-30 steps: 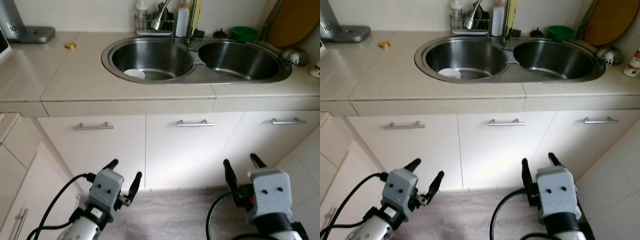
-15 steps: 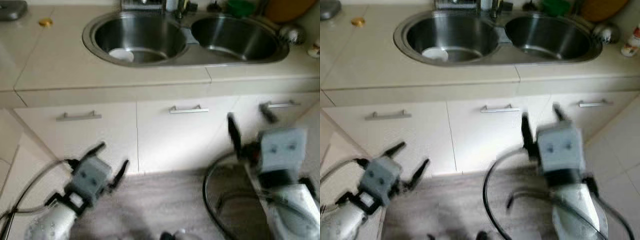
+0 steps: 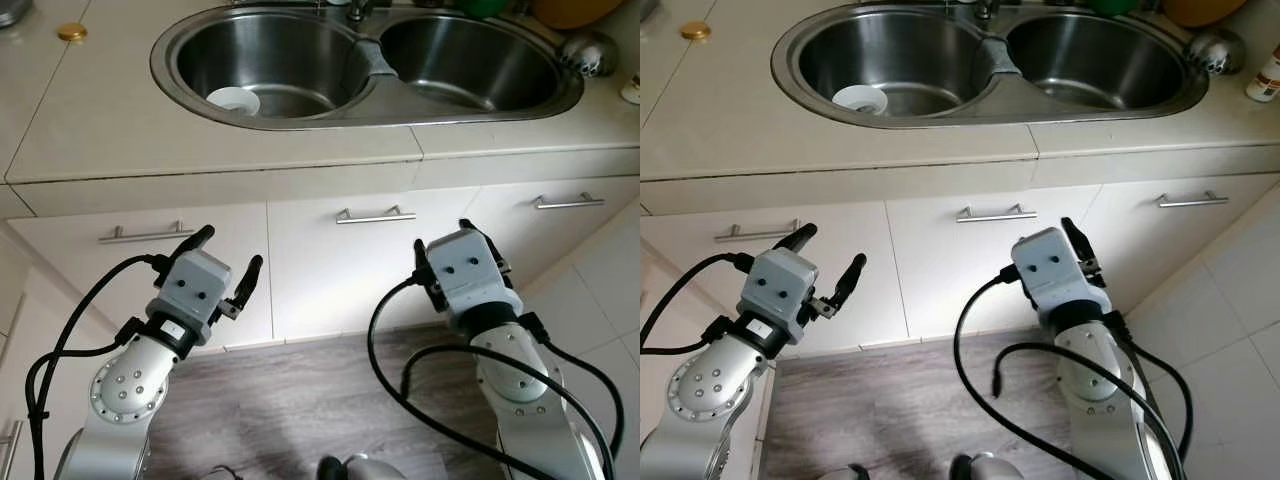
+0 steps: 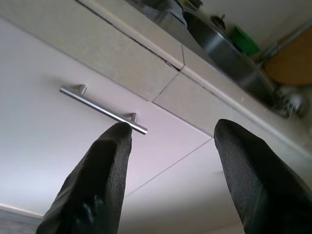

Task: Kitchen organization

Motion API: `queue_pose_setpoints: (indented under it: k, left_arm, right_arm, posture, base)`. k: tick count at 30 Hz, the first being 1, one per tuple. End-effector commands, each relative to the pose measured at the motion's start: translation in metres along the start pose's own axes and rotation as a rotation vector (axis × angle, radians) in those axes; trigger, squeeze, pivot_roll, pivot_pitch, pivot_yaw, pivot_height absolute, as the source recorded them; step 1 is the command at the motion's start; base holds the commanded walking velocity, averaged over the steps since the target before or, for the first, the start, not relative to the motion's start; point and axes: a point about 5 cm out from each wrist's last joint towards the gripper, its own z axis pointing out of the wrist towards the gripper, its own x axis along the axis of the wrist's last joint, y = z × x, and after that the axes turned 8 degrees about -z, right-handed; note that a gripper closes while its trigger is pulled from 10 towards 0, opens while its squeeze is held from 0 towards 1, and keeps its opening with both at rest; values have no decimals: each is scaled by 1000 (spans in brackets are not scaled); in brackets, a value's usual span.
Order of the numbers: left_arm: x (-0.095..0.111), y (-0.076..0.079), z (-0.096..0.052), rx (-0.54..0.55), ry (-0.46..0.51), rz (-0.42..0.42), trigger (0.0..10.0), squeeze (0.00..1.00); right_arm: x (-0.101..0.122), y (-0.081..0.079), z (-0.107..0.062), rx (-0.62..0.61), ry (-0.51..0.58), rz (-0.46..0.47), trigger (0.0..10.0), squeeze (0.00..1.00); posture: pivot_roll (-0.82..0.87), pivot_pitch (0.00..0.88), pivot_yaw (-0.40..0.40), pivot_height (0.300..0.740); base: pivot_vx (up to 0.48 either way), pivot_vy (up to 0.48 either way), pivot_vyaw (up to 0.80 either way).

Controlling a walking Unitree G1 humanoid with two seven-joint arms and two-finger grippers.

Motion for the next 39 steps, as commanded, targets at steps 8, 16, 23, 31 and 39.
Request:
queue_pose_setpoints:
  k: [8, 16, 23, 31, 39]
  left_arm:
    - [0, 22, -4, -28, 13, -39, 10000, 0]
    - [-3, 23, -3, -35, 4, -33, 10000, 0]
    - [-4, 22, -3, -46, -1, -25, 10000, 0]
    - [-2, 23, -5, -58, 0, -23, 10000, 0]
    - [-1, 26, 5, -62, 21, -27, 10000, 0]
  right_arm:
    - [4, -9, -3, 94, 36, -207, 10000, 0]
    - [4, -7, -3, 103, 24, -266, 10000, 0]
    - [4, -7, -6, 102, 5, -270, 10000, 0]
    - [6, -6, -6, 95, -12, -258, 10000, 0]
    - [5, -7, 2, 83, -43, -200, 10000, 0]
  posture:
    - [-109, 244, -120, 740]
    - [-123, 267, -120, 740]
    - [-129, 289, -115, 740]
    - [-132, 312, -114, 740]
    - [-122, 263, -108, 740]
  base:
    - [0, 0, 0]
    - [0, 0, 0]
    - [0, 0, 0]
    - [0, 0, 0]
    - [0, 0, 0]
